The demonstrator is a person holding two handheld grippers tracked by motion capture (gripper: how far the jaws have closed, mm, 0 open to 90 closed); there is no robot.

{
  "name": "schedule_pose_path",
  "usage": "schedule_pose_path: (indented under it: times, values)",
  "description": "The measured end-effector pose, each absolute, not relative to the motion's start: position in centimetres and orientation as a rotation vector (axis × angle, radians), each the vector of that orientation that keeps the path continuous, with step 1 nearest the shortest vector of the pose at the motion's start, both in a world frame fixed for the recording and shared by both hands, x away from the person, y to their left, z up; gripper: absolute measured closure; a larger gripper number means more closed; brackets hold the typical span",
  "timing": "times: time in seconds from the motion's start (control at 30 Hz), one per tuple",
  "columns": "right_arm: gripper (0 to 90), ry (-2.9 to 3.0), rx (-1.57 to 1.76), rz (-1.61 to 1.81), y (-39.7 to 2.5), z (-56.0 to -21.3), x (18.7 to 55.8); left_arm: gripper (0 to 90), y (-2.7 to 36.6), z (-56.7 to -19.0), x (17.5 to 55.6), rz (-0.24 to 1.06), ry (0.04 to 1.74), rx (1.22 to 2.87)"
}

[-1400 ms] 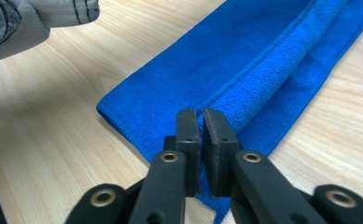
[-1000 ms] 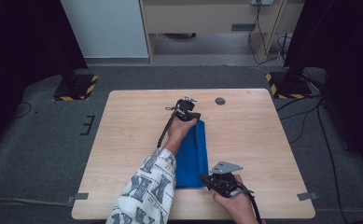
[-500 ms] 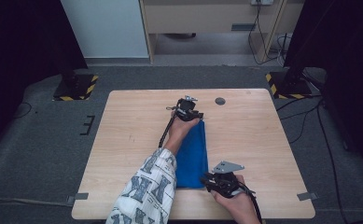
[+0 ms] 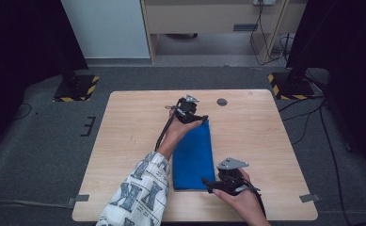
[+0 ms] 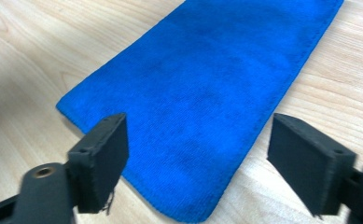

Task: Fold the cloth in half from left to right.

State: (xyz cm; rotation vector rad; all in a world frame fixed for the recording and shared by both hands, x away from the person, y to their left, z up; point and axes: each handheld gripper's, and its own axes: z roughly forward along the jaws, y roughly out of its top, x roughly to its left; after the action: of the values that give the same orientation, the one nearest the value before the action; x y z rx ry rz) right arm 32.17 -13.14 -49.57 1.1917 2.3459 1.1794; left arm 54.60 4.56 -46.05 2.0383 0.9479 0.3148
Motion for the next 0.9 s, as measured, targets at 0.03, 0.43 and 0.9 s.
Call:
schedule_pose_path:
  times: [0.03, 0.43, 0.9]
  values:
    - [17.7, 2.346, 1.188, 1.177, -13.2, -49.6, 32.3, 28.5, 4.6, -45.9, 54.5, 0.305, 0.944, 2.037]
    - [10.4, 2.357, 1.200, 1.155, -13.5, -49.7, 33.7, 13.5, 5.4, -45.0, 53.0, 0.298, 0.890, 2.075]
    - [11.8, 2.371, 1.178, 1.132, -14.1, -49.2, 36.2, 11.2, 9.7, -45.2, 49.8, 0.348, 0.897, 2.102]
